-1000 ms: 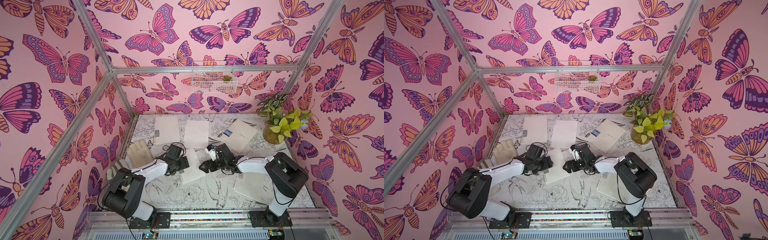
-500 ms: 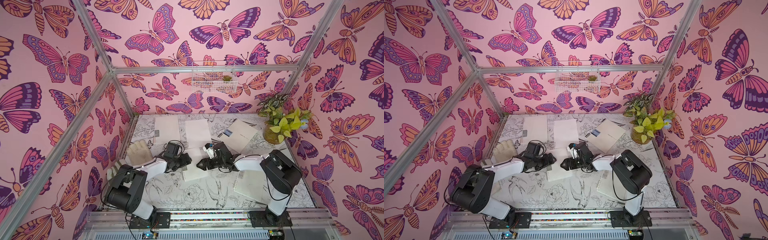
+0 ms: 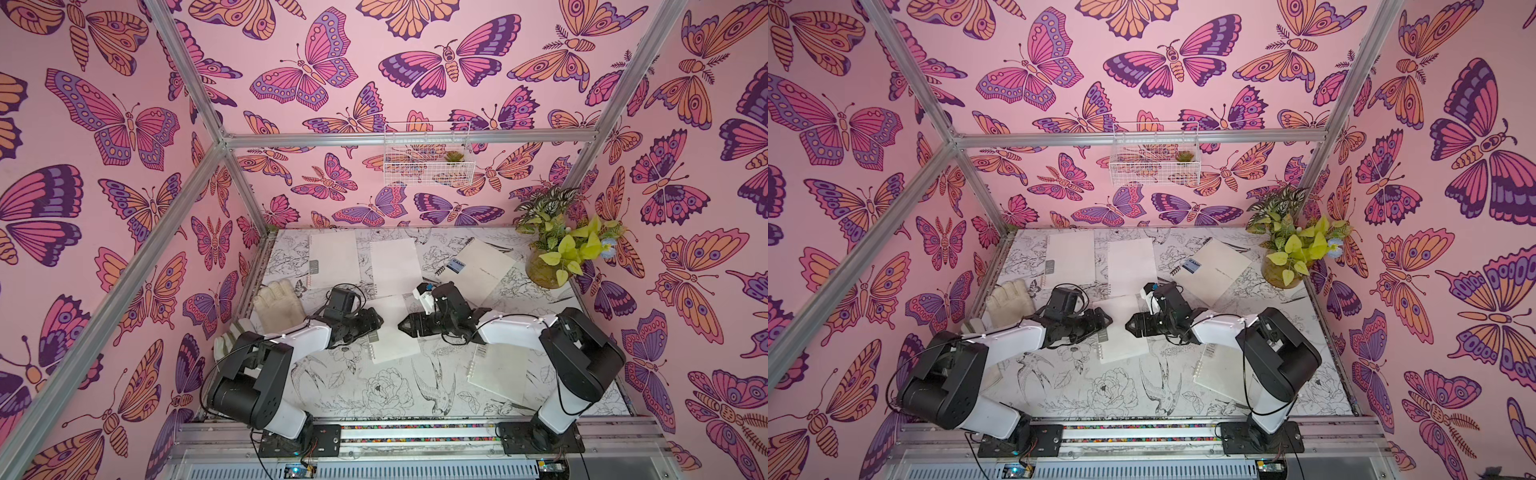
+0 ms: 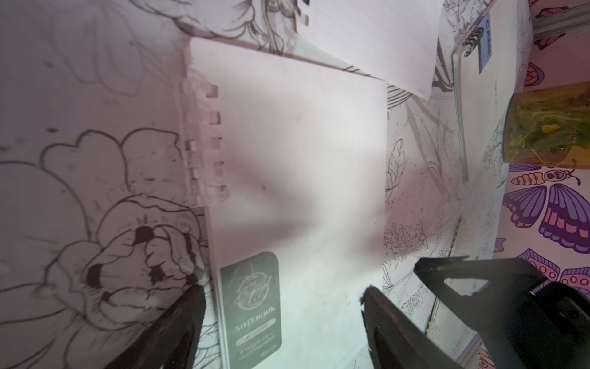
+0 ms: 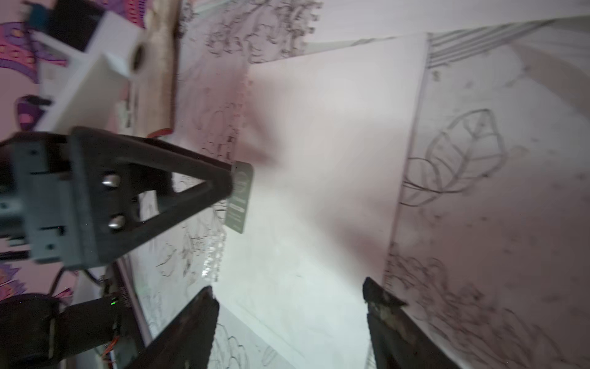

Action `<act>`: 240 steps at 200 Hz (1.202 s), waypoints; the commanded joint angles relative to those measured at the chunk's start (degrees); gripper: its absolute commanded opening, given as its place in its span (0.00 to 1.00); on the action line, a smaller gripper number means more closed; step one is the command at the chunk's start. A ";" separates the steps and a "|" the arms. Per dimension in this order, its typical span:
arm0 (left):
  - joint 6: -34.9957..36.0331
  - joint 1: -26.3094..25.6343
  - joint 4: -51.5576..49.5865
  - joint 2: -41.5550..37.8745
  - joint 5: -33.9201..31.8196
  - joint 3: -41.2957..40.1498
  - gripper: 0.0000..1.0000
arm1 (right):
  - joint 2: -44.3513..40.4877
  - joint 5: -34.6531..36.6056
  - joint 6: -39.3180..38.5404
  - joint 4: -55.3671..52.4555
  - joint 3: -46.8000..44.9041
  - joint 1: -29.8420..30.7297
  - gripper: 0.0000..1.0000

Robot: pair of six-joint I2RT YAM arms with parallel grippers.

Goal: Tear off pages from different notebooks
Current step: Open the notebook at the center of the board.

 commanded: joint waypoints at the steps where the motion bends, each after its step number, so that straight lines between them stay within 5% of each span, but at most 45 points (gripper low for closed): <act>1: 0.25 0.50 -1.53 -0.10 -0.88 -1.19 0.78 | 1.68 9.30 -2.32 -11.24 4.05 -0.43 0.73; 97: -0.18 0.58 -1.43 2.77 1.16 1.94 0.74 | 10.36 5.42 -2.29 -15.93 13.04 0.76 0.70; 240: -1.92 1.38 1.93 3.48 3.88 0.30 0.69 | 7.79 -9.06 3.61 -2.78 9.01 -0.60 0.68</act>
